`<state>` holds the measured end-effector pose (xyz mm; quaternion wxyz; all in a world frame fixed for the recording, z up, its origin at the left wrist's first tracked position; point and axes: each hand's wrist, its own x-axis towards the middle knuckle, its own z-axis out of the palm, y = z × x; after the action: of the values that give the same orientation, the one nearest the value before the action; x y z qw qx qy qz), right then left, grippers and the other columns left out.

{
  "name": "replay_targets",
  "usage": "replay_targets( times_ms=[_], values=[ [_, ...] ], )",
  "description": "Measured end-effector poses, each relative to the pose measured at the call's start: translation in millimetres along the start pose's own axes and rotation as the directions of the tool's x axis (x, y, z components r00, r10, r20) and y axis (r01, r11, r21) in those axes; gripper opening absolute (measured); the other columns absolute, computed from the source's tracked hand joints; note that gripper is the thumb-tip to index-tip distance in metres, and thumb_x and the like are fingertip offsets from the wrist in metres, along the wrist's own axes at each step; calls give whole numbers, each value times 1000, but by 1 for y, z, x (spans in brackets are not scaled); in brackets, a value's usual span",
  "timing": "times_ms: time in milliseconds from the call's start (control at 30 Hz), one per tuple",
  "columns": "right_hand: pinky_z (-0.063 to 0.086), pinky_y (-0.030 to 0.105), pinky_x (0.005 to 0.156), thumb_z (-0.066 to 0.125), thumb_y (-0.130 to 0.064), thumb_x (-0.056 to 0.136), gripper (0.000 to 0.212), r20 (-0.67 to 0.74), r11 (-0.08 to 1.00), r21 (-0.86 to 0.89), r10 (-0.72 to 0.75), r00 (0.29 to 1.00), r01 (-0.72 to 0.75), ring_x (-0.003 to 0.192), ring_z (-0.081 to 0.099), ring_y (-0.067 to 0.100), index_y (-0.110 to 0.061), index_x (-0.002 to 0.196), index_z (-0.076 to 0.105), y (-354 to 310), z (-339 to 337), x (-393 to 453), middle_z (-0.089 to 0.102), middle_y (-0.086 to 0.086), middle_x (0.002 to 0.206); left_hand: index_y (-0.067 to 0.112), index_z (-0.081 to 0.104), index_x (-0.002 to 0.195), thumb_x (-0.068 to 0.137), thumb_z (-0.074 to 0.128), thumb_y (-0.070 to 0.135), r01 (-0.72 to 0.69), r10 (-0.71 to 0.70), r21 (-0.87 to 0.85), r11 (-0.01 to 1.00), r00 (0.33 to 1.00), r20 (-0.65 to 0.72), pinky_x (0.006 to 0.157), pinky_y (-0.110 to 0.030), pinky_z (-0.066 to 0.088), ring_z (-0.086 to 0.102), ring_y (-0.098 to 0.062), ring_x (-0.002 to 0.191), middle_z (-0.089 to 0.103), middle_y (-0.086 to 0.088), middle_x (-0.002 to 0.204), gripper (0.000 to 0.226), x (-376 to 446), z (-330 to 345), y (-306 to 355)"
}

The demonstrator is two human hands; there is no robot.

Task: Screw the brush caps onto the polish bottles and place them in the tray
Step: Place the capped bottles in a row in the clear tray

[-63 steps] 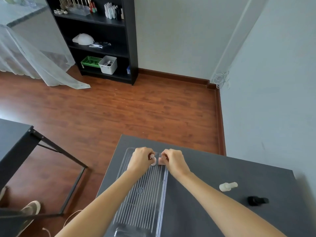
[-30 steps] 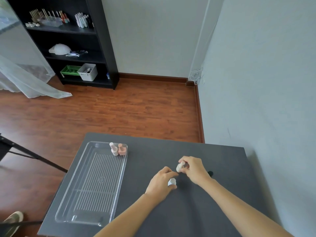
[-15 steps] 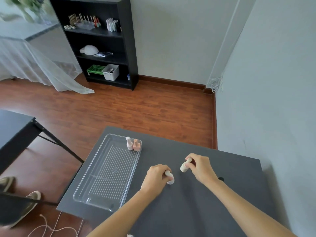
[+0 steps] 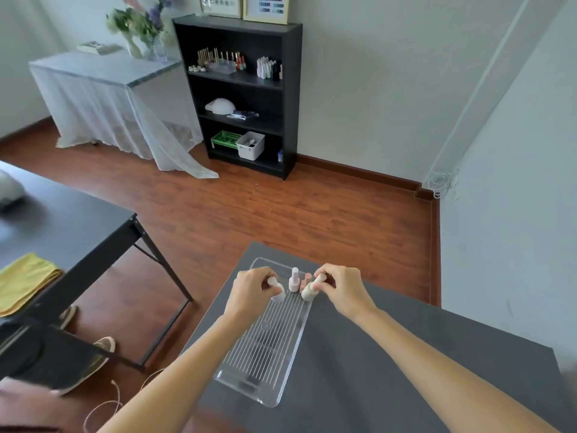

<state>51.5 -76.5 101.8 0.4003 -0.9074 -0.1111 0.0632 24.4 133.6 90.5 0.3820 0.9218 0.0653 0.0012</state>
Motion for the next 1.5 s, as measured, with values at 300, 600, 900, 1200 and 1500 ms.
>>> replay_targets(
  times_ms=[300,600,900,1200,1500],
  values=[
    [46,15,58,64,-2,88,12,84,998,-49,31,996,-27,74,68,27,-4,99,68,-23,52,59,63,-6,78,10,73,93,81,66,7,-43,28,112,993,991,131,57,-25,38,53,-19,71,58,4,72,14,63,-14,-36],
    [50,38,77,56,-2,87,12,138,956,-295,38,990,4,97,50,26,-4,90,67,-10,87,86,62,10,82,4,72,96,82,61,3,-39,5,133,990,970,244,70,-41,55,66,-32,82,72,-12,87,18,101,12,-53],
    [41,37,79,61,-6,84,8,72,929,-369,30,997,-1,89,40,22,-7,82,68,0,101,96,45,-5,71,8,71,104,84,61,2,-79,18,178,981,946,324,70,-38,55,67,-32,86,72,-13,93,23,119,30,-63],
    [28,31,79,62,-15,86,15,33,930,-363,70,997,-53,103,45,25,-13,99,70,13,102,95,64,6,88,12,70,103,84,68,6,-84,15,202,976,947,320,68,-38,55,66,-30,87,72,-9,93,20,118,37,-66],
    [36,30,97,66,-28,90,33,-149,984,-130,101,984,-121,117,48,19,-16,120,64,23,54,46,68,0,110,17,51,137,94,63,19,-87,53,195,977,984,170,95,-32,45,45,-23,129,53,0,138,45,46,36,-78]
  ],
)
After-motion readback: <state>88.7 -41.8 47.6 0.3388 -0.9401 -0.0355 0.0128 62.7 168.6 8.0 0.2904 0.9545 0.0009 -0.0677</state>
